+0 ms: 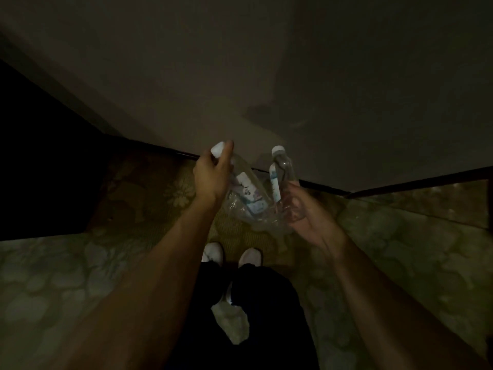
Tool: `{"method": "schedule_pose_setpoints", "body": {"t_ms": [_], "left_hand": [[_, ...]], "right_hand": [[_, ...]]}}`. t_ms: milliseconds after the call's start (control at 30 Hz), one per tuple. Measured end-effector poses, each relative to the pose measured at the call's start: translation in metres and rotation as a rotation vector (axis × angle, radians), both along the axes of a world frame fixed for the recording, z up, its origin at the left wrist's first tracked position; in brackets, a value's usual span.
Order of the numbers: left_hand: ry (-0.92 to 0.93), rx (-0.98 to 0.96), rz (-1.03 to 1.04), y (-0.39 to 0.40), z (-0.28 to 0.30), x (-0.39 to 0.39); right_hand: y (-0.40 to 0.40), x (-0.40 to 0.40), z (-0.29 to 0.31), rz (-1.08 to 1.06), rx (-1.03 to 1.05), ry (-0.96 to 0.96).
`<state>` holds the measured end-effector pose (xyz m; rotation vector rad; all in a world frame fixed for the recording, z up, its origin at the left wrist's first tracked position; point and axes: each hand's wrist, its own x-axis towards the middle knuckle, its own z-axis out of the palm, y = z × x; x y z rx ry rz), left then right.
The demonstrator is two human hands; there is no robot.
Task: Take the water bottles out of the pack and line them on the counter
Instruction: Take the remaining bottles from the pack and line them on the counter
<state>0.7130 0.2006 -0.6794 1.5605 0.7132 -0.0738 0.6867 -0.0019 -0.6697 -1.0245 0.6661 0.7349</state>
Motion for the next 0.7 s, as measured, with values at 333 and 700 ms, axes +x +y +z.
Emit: {"method": "schedule_pose_setpoints", "body": {"t_ms": [333, 700], "left_hand": [[0.372, -0.797, -0.059, 0.022, 0.102, -0.005], [0.211, -0.783, -0.305, 0.061, 0.153, -0.001]], "right_hand": [[0.03, -0.011, 0.108, 0.174, 0.066, 0.184], [0.057, 0.006, 0.151, 0.153, 0.171, 0.11]]}}
